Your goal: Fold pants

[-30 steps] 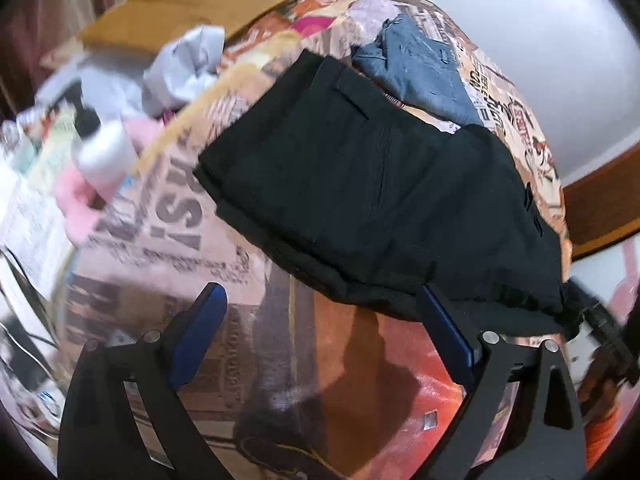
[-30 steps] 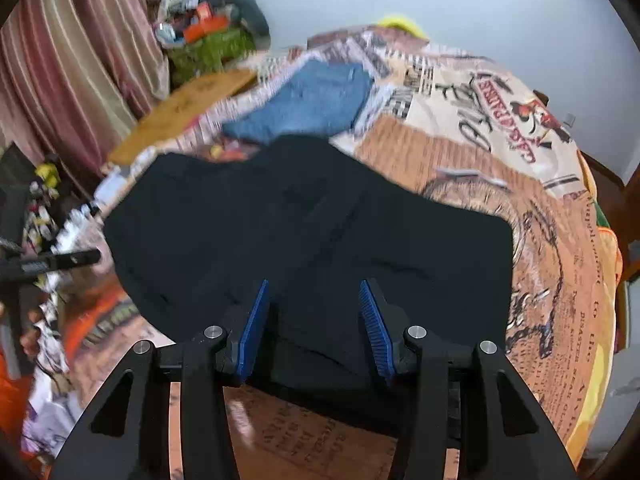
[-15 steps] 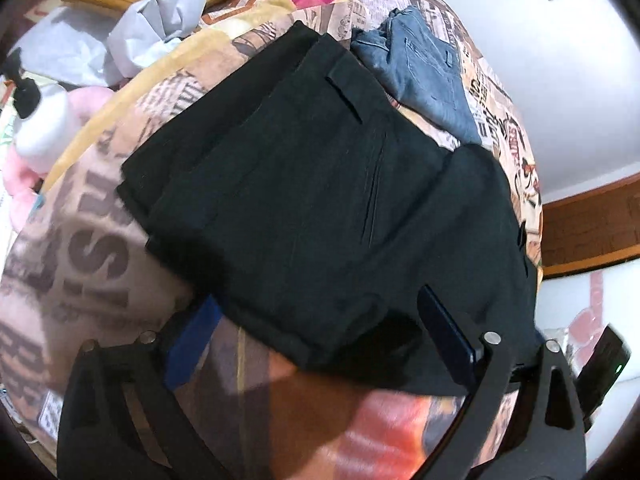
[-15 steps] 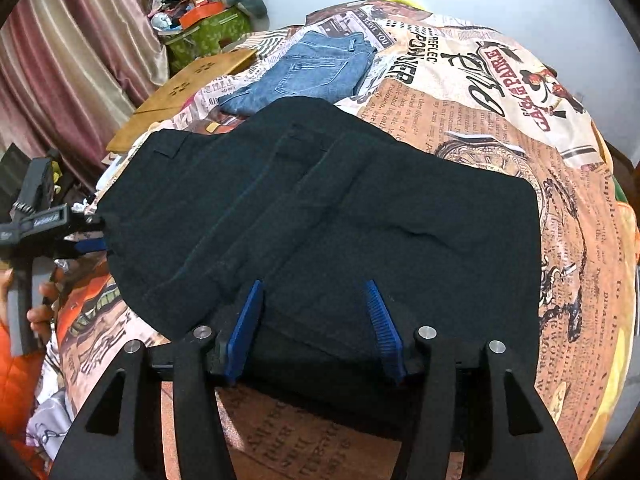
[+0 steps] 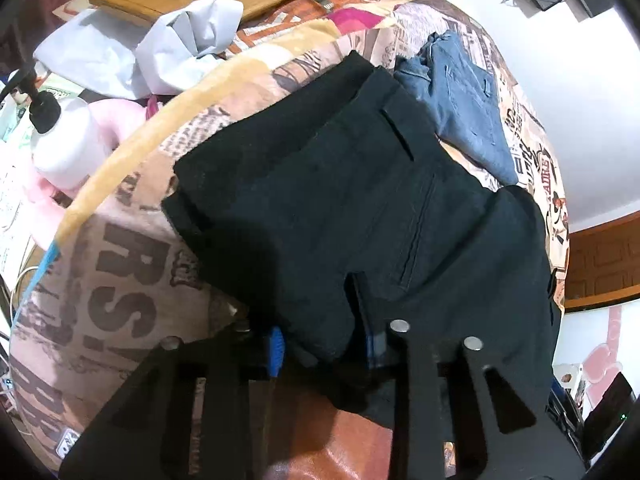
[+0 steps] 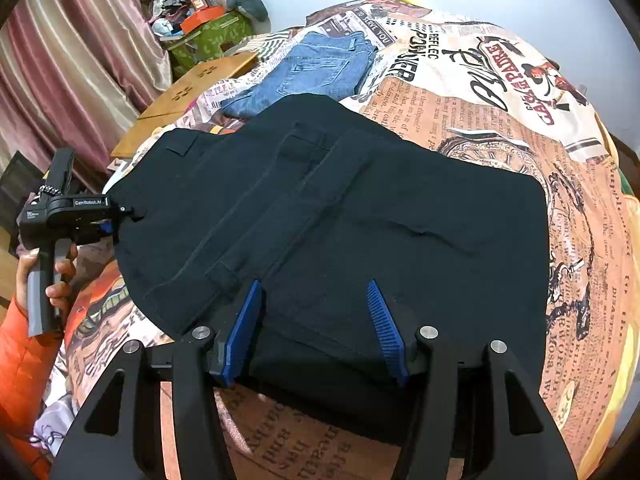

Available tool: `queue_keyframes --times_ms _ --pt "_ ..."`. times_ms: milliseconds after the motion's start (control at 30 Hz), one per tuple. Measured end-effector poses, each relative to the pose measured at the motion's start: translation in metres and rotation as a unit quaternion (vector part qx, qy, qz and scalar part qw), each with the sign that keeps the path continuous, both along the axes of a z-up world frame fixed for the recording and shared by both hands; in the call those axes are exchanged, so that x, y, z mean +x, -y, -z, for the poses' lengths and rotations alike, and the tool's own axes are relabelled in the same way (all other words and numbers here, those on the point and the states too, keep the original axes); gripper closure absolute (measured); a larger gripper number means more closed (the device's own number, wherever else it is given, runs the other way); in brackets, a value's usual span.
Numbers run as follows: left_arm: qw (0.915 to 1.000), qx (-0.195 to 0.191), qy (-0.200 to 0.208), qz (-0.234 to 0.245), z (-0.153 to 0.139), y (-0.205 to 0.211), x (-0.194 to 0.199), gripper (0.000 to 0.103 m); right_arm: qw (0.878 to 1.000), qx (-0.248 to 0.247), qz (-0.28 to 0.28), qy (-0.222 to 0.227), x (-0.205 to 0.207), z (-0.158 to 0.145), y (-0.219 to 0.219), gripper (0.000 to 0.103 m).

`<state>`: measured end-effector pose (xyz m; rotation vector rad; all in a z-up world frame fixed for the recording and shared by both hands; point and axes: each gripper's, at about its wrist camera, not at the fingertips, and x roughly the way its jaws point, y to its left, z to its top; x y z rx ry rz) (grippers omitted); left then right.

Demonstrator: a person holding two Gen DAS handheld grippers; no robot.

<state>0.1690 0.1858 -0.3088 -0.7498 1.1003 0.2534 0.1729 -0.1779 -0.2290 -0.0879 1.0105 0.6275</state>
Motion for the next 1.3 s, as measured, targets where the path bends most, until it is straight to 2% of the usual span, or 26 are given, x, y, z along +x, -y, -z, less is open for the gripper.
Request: queue_keyframes --times_ms 67,200,367,500,700,933,1200,1300 --pt "0.9999 0.012 0.007 -0.001 -0.005 0.002 -0.004 0.075 1.000 0.001 0.001 0.000 0.000 -0.001 0.000 0.051" --pt "0.9968 0.072 0.023 0.023 -0.026 0.013 -0.009 0.078 1.000 0.001 0.004 0.001 -0.002 -0.003 0.002 0.051" --pt "0.9897 0.122 0.060 0.043 -0.065 0.024 -0.021 0.079 1.000 0.011 0.017 0.001 -0.005 -0.009 0.014 0.051" --pt "0.9847 0.132 0.098 0.057 -0.098 0.034 -0.022 0.079 0.999 0.020 0.036 0.006 -0.010 -0.016 0.029 0.051" --pt "0.9727 0.160 0.146 0.083 -0.142 0.055 -0.007 0.080 0.995 0.032 0.089 0.014 -0.017 -0.022 0.070 0.051" --pt "0.9541 0.186 0.198 0.127 -0.189 0.099 0.013 0.080 0.987 0.039 0.155 -0.008 -0.016 -0.012 0.117 0.051" --pt "0.9334 0.191 0.230 0.199 -0.215 0.165 0.043 0.082 0.986 0.050 0.157 -0.028 -0.016 0.004 0.125 0.051" --pt "0.9286 0.174 0.237 0.227 -0.219 0.191 0.057 0.083 0.986 0.055 0.153 -0.030 -0.017 0.007 0.127 0.051"
